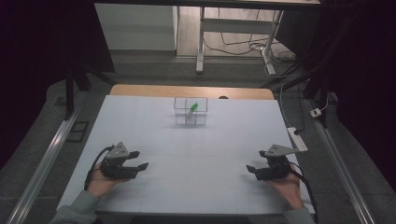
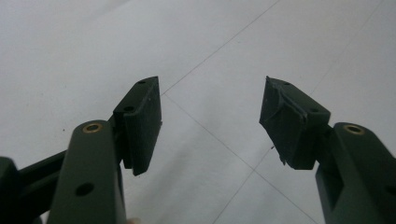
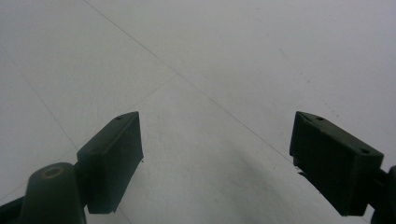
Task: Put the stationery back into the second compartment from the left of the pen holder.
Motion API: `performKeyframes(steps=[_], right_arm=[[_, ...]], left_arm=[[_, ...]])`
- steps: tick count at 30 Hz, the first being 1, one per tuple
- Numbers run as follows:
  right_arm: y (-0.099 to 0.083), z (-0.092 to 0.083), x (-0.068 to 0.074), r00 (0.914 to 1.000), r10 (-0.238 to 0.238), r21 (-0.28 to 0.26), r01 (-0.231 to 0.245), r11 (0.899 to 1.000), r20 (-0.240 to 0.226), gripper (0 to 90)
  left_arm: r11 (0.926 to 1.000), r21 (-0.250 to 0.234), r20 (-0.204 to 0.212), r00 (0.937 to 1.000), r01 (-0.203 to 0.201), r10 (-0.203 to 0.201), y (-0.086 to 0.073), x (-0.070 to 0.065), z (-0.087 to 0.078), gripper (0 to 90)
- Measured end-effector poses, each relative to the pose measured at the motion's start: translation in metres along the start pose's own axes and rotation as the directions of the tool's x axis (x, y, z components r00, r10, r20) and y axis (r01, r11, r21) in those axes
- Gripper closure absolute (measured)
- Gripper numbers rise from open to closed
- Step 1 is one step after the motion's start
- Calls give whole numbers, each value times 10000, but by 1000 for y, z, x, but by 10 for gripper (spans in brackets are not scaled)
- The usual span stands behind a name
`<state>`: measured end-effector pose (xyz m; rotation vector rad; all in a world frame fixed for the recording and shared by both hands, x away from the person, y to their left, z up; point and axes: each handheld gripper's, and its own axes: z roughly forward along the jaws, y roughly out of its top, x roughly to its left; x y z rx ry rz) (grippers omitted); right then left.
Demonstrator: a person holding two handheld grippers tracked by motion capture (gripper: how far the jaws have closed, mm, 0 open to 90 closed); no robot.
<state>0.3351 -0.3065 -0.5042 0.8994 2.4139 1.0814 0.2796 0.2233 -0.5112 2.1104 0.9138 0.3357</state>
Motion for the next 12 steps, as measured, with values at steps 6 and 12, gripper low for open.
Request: performKeyframes(steps=[6, 12], right_arm=[[0, 0, 0, 10000, -18, -50, 18, 10000, 10, 167], [0, 0, 1, 10000, -43, -89, 43, 10000, -4, 167]], left_arm=[[10000, 12, -30, 10000, 41, -41, -2, 0, 0, 384], [10000, -28, -79, 9999, 76, -76, -3, 1, -2, 381]])
